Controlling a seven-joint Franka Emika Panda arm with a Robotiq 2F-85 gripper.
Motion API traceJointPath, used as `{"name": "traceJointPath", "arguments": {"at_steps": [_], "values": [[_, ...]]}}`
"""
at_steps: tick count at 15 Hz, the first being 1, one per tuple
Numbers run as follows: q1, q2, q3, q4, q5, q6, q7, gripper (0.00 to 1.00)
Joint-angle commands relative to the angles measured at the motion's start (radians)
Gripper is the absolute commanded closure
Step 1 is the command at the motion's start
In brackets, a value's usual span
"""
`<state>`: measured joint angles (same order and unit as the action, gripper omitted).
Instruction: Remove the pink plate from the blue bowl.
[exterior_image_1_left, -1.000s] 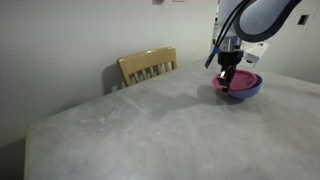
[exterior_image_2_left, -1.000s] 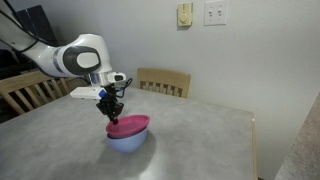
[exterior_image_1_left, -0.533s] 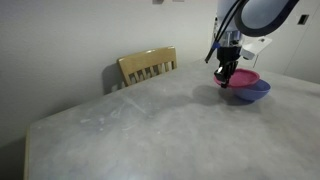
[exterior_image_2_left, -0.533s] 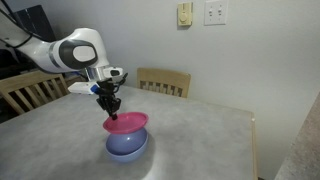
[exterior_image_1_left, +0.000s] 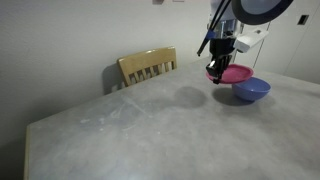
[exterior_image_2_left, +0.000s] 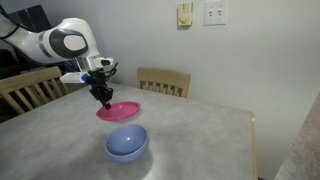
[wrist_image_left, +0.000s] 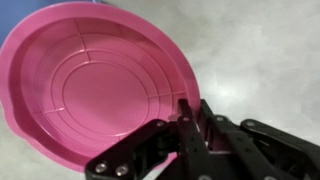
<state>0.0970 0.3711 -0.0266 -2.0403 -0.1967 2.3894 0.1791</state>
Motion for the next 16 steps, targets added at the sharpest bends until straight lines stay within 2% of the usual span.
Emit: {"name": "traceJointPath", "arguments": {"at_steps": [1,6,9,11,16], "values": [[0.031,0.026,0.04,0.067,-0.01,-0.005,-0.053,0.97],[0.063,0.078,0.111,0.16,0.019,0.001,-0.148,0.97],[0.054,0.126,0.144,0.19,0.057,0.026,-0.212,0.97],[0.04,0.168,0.163,0.2,0.08,0.054,-0.292,0.97],[0.027,0.302,0.181,0.264,0.058,0.058,-0.489,0.97]]}}
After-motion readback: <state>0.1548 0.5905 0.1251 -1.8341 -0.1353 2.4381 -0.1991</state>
